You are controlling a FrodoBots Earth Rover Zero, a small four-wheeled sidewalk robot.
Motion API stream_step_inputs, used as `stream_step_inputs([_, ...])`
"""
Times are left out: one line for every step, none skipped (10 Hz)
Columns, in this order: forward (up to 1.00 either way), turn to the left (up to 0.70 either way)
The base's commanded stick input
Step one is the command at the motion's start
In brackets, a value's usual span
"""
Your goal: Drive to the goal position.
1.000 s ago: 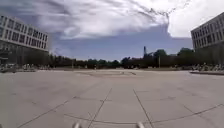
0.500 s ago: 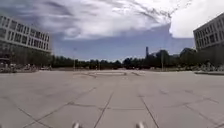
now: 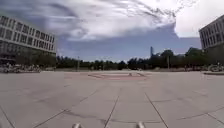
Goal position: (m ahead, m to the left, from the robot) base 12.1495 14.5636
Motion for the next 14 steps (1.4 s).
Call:
stream_step_inputs([0.70,0.10])
stream_step_inputs([0.70,0.01])
stream_step_inputs([0.70,0.00])
stream_step_inputs([0.70,0.00])
stream_step_inputs([0.70,0.00])
stream_step_inputs([0.70,0.00])
stream_step_inputs([0.70,0.00])
stream_step_inputs([0.70,0.00])
stream_step_inputs([0.70,0.00])
stream_step_inputs([0.70,0.00])
stream_step_inputs([0.70,0.00])
stream_step_inputs([0.70,0.00])
stream_step_inputs([0.70,0.00])
stream_step_inputs([0.70,0.00])
